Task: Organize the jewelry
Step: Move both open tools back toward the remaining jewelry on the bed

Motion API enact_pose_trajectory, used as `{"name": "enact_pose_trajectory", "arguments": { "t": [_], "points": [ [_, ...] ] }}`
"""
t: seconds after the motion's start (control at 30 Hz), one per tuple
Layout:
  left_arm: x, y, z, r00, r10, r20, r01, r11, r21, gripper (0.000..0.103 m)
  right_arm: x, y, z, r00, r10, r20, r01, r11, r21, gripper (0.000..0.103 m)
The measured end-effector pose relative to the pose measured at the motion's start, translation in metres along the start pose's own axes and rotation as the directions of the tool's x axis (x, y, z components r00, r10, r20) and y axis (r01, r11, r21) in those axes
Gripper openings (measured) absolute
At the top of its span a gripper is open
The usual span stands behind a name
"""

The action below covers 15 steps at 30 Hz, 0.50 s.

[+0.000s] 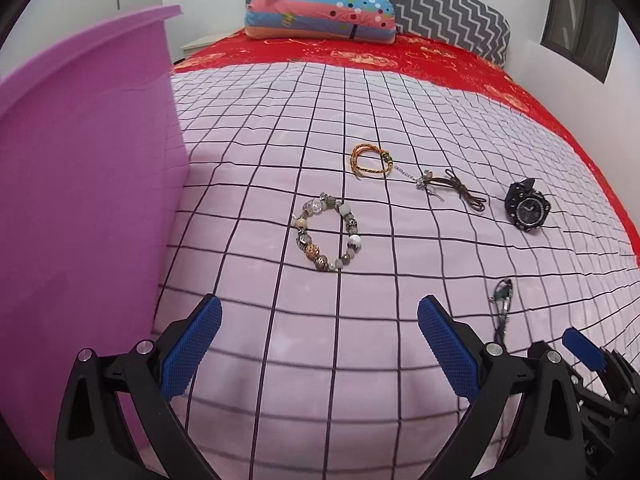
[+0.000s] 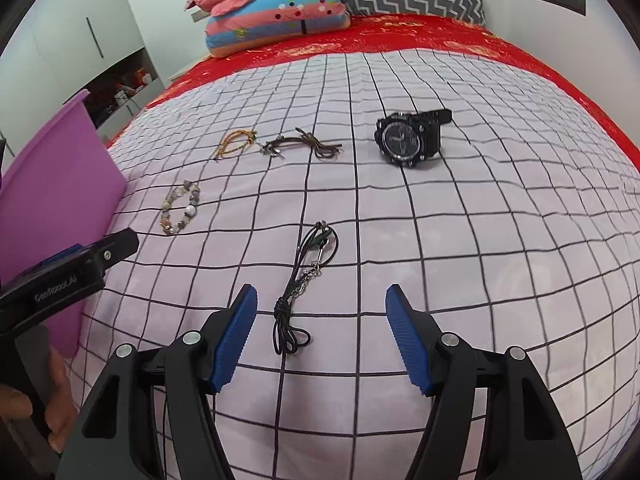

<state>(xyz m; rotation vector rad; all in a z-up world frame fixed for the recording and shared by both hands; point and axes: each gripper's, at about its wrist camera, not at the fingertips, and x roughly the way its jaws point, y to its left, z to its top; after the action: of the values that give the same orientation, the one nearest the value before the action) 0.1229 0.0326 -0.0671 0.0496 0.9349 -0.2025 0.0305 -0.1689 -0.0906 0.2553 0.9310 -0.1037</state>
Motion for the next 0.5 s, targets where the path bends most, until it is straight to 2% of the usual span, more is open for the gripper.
{"name": "enact_pose_trajectory", "arguments": {
  "t": [0.23,0.5],
  "points": [
    [0.041,-0.003,0.008,1.0,-0.015,-0.023,0.016,0.998,0.055,0.097,0.024,0.012,-0.013,0.998,-0.069,-0.007,0.069,0.997,0.025,0.064],
    [0.069,0.005,0.018,0.999,-0.024,-0.031,0.024,1.0,0.017,0.096,0.035,0.017,-0.015,0.994,-0.114,0.006,0.114,0.994,-0.007,0.064]
  ]
}}
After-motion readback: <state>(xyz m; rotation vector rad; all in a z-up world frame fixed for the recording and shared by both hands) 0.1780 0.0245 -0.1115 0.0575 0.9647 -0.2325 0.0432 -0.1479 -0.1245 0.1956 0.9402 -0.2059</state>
